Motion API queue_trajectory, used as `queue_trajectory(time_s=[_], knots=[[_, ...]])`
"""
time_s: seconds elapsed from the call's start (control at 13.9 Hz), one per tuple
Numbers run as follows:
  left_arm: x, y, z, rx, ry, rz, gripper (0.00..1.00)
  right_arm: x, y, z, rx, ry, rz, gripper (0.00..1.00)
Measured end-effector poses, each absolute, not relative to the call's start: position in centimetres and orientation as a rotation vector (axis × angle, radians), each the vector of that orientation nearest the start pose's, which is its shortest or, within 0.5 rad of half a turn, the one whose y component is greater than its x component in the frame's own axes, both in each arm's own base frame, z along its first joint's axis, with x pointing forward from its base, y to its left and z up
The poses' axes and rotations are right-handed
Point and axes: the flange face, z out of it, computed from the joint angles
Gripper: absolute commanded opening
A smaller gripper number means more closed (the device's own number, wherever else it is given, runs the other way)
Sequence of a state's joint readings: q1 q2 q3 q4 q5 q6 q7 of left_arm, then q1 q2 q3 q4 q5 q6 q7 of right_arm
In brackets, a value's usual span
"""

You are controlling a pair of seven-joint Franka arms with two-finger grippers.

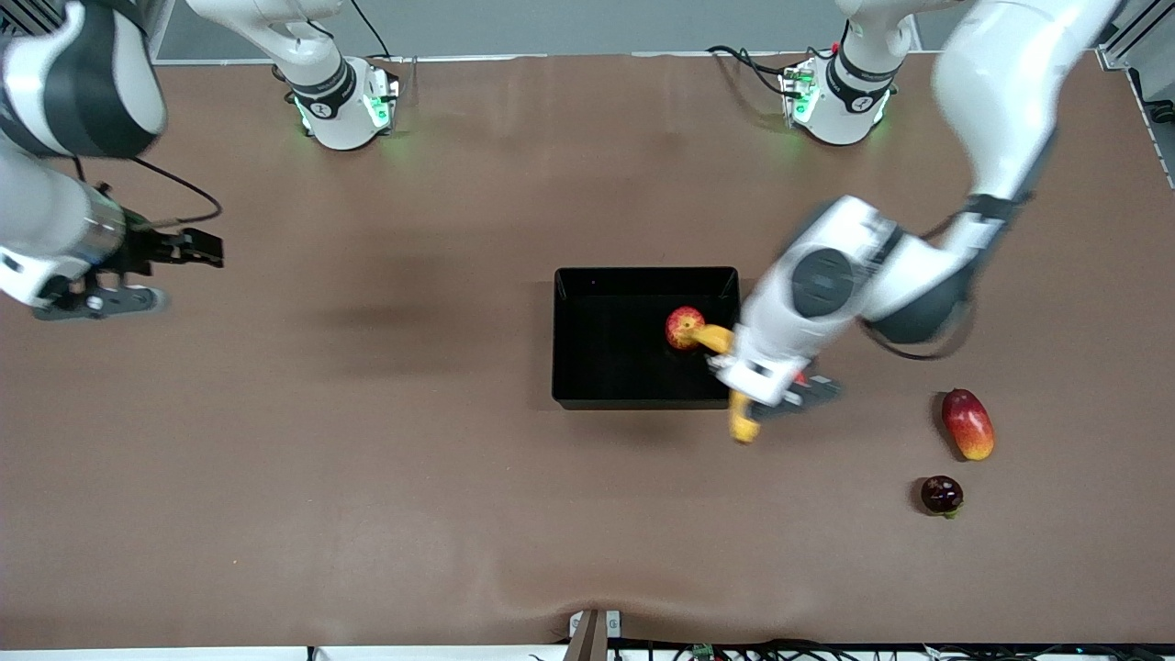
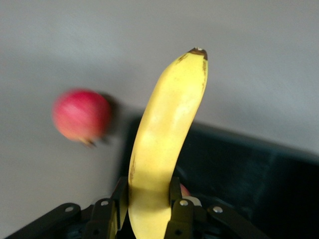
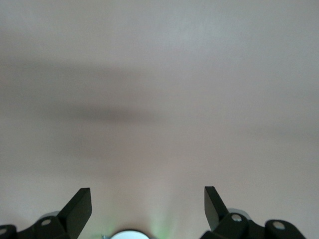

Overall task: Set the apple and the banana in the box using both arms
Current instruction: 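Carry the banana into the tray and open the left gripper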

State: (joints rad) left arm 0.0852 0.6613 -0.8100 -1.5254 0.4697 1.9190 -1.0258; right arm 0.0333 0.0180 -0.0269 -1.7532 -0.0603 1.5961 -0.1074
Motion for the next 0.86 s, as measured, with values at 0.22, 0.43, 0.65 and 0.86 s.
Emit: queue_trajectory(time_s=[0.22,0.43,0.65,0.86], knots=[[53.4,-43.0,34.4,-3.102,-0.185,0.103,0.00,55.6,-0.6,59.6,-3.144,-0.156,0.097,1.00],[50.1,-46.8,32.4,-3.074,-0.068,0.104,0.00,55.8,-1.5,63.7,-3.120,-0.118,-0.022,1.00],[49.8,-47.3,29.5,-3.059,-0.031,0.113,0.00,56.0,-3.9,63.9,-3.117,-0.050,-0.028,1.00],[50.2,-47.8,26.2,-3.100,-0.017,0.107,0.00,55.8,-4.6,63.4,-3.112,-0.007,0.021,1.00]])
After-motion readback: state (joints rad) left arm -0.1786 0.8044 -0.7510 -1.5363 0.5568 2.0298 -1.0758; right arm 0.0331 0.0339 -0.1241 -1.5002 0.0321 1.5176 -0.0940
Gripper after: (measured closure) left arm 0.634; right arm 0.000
